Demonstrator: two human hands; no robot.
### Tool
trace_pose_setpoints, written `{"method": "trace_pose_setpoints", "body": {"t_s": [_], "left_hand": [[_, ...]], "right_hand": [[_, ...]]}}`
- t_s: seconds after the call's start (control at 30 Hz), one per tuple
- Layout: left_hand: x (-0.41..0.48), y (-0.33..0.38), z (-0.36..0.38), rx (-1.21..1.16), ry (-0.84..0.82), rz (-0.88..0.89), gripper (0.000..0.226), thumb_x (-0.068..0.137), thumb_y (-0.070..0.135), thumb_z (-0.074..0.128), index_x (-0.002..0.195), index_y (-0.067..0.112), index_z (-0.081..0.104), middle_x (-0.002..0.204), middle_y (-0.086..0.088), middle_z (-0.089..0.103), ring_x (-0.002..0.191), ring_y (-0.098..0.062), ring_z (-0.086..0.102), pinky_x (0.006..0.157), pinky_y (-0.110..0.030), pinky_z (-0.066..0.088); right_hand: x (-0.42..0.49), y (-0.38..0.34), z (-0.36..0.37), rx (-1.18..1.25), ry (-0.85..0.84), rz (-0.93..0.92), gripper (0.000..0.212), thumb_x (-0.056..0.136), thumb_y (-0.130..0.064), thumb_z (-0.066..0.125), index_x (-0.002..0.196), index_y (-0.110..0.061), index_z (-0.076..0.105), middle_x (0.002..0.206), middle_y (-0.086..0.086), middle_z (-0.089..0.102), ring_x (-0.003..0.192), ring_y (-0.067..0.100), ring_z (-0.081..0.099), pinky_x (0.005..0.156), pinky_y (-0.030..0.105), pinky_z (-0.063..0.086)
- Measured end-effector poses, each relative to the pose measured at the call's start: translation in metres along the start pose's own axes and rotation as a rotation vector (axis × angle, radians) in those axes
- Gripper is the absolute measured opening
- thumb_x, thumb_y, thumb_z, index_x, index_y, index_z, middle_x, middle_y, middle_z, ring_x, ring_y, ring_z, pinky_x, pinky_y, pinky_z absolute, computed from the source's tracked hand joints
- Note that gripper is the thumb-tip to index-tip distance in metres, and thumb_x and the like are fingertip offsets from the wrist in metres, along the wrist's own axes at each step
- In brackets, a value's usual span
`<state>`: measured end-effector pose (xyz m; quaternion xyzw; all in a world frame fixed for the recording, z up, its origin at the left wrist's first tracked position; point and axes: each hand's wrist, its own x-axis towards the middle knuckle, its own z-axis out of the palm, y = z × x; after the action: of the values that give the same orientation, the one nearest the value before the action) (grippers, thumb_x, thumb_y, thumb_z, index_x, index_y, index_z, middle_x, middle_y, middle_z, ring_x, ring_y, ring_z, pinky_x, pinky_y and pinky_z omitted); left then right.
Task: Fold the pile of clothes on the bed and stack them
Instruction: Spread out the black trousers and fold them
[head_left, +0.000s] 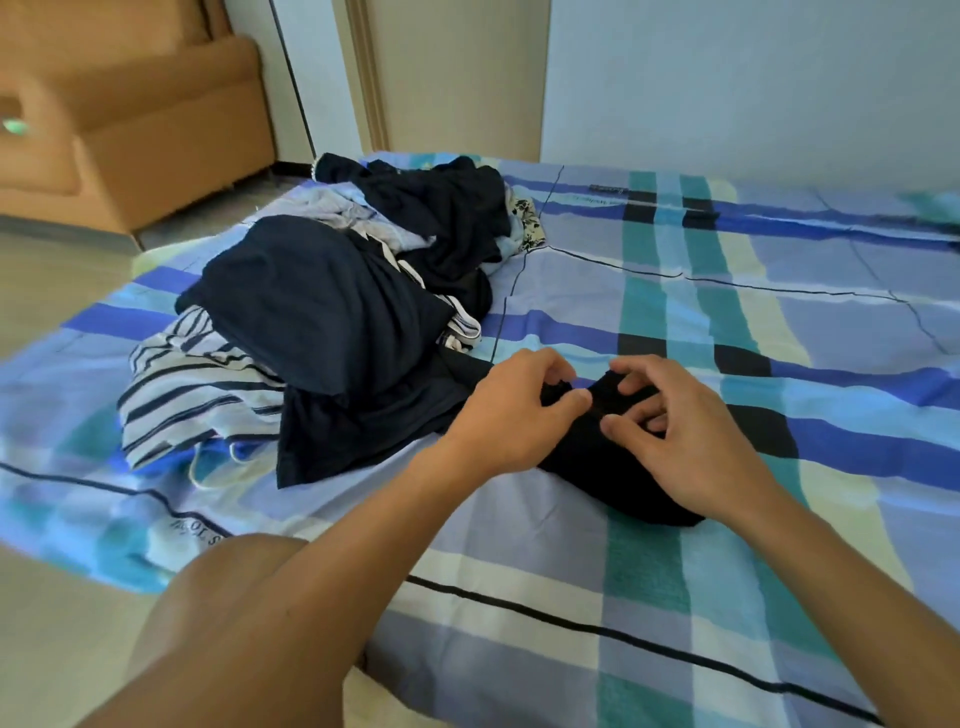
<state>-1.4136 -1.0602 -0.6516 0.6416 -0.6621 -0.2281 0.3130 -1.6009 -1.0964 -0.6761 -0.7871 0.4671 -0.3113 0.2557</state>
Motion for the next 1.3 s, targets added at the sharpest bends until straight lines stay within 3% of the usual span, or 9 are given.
{"method": "trace_pose_setpoints", "body": {"t_s": [0.3,0.43,0.5,0.67,0.77,0.93,1.1,1.2,1.3], "left_hand": [[0.030,-0.053,-0.048,0.507,0.264,-0.163,0.054,0.086,0.047,0.064,0.132,0.021,0.050,0.135,-0.006,0.046,0.127,-0.031,0.038,0.105,-0.043,0.035],[0.043,-0.088,-0.078,0.793,0.254,-0.385,0.095,0.076,0.042,0.074,0.150,0.017,0.019,0.161,-0.015,0.006,0.149,-0.043,-0.002,0.114,-0.067,0.012],[0.044,-0.108,-0.088,0.839,0.187,-0.492,0.105,0.075,0.030,0.074,0.155,0.021,0.006,0.163,-0.013,-0.009,0.149,-0.045,-0.012,0.109,-0.074,0.014],[0.038,-0.143,-0.105,0.828,0.255,-0.511,0.045,0.087,0.017,0.065,0.130,0.023,0.052,0.136,-0.004,0.042,0.130,-0.032,0.035,0.090,-0.049,0.045],[0.039,-0.141,-0.108,0.647,0.377,-0.449,0.023,0.092,0.011,0.055,0.108,0.025,0.065,0.115,-0.002,0.061,0.115,-0.029,0.050,0.086,-0.045,0.043],[0.045,-0.086,-0.091,0.157,0.501,-0.133,0.012,0.098,0.017,0.052,0.092,0.026,0.058,0.094,-0.001,0.067,0.090,-0.030,0.062,0.077,-0.042,0.049],[0.026,-0.003,-0.048,-0.285,0.170,0.327,0.010,0.097,0.008,0.052,0.092,0.014,0.058,0.081,0.008,0.064,0.080,-0.010,0.060,0.078,-0.031,0.048],[0.010,0.030,-0.016,-0.443,-0.076,0.411,0.009,0.099,0.008,0.049,0.096,0.013,0.056,0.087,0.005,0.062,0.084,-0.007,0.057,0.083,-0.029,0.046],[0.006,0.036,-0.006,-0.486,-0.056,0.365,0.009,0.099,0.022,0.054,0.102,0.014,0.056,0.094,0.003,0.063,0.088,-0.013,0.058,0.083,-0.028,0.045]], "right_hand": [[-0.002,-0.004,-0.001,0.010,-0.028,-0.009,0.047,0.087,-0.022,0.073,0.128,-0.034,0.053,0.112,-0.012,0.055,0.087,-0.003,0.063,0.080,0.027,0.052],[-0.002,-0.010,0.000,0.009,-0.016,-0.020,0.047,0.087,-0.021,0.074,0.125,-0.037,0.051,0.112,-0.014,0.055,0.089,-0.003,0.062,0.081,0.030,0.053],[-0.003,-0.013,0.001,-0.001,-0.026,-0.021,0.047,0.087,-0.022,0.074,0.126,-0.037,0.052,0.112,-0.016,0.054,0.089,-0.004,0.062,0.081,0.029,0.053],[-0.009,-0.016,0.003,-0.030,-0.053,-0.030,0.048,0.088,-0.025,0.073,0.129,-0.039,0.050,0.112,-0.022,0.051,0.092,-0.006,0.062,0.083,0.029,0.053],[-0.011,-0.020,0.003,-0.036,-0.055,-0.024,0.049,0.089,-0.026,0.072,0.130,-0.039,0.050,0.113,-0.021,0.051,0.092,-0.004,0.062,0.083,0.029,0.053],[-0.009,-0.024,0.011,-0.027,-0.065,-0.032,0.055,0.087,-0.029,0.073,0.135,-0.039,0.048,0.115,-0.023,0.050,0.093,-0.002,0.063,0.086,0.029,0.054],[-0.006,-0.037,0.012,0.204,-0.031,-0.034,0.100,0.077,-0.023,0.085,0.148,-0.052,0.022,0.123,-0.030,0.054,0.103,-0.009,0.061,0.087,0.018,0.052],[-0.007,-0.037,0.001,0.261,0.060,-0.097,0.081,0.078,-0.003,0.081,0.119,-0.066,0.048,0.114,-0.035,0.063,0.105,-0.012,0.061,0.085,0.006,0.045],[-0.011,-0.035,-0.010,0.203,0.098,-0.025,0.035,0.085,-0.015,0.066,0.090,-0.050,0.065,0.090,-0.020,0.073,0.087,-0.005,0.067,0.070,0.011,0.047]]}}
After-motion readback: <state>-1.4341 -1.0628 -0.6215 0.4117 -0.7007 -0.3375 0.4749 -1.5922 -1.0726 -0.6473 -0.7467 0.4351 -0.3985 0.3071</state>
